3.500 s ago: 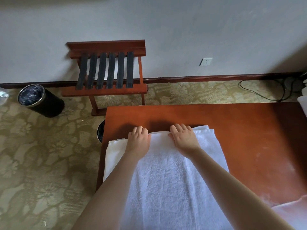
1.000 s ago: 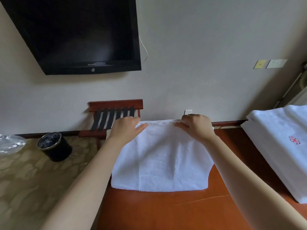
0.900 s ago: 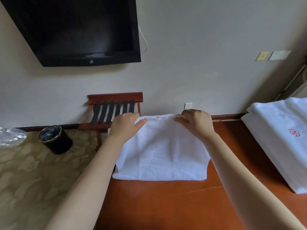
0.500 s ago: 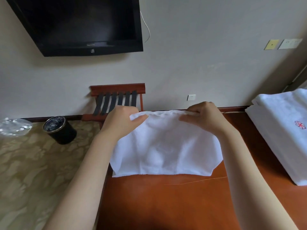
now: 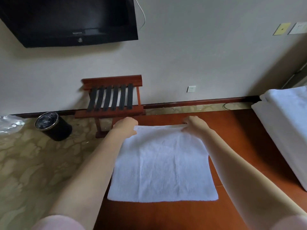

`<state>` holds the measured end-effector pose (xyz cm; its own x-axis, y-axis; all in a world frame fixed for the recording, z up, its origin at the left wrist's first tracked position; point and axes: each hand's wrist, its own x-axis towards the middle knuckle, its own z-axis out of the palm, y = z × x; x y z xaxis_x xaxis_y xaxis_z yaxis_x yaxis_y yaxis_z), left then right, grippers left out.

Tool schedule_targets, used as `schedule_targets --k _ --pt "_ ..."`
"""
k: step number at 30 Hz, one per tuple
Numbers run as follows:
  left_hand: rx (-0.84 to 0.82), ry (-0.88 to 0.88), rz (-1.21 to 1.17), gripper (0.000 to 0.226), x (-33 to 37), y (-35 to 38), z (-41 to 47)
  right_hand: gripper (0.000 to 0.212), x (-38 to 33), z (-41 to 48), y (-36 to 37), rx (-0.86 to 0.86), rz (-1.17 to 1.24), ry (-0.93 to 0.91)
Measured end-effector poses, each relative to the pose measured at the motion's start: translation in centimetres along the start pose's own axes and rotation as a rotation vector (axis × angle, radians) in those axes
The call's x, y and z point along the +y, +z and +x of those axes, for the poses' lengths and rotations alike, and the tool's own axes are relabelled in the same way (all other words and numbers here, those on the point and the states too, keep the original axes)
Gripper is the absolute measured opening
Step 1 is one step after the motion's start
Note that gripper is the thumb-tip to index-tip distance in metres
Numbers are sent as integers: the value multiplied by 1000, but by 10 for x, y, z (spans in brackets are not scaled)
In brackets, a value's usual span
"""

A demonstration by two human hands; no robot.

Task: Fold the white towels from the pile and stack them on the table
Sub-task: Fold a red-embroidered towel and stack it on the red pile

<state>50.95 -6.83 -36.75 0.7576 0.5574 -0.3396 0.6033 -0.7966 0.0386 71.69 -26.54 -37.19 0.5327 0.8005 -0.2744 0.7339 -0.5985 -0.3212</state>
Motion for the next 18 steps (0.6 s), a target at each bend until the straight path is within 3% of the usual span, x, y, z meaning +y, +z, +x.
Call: schedule_targets --k 2,5,9,13,18 --pt "1 -33 118 7 -6 12 22 6 12 18 13 0 -93 45" --pt "35 -80 381 17 -12 24 56 15 25 43 21 95 -325 -20" --pt "74 -136 508 18 -19 25 92 22 28 72 14 169 -480 -37" --pt "31 -220 451 9 -15 13 113 22 22 95 9 151 -444 69" --pt "-11 -326 324 20 -13 22 112 25 16 96 31 14 -281 223"
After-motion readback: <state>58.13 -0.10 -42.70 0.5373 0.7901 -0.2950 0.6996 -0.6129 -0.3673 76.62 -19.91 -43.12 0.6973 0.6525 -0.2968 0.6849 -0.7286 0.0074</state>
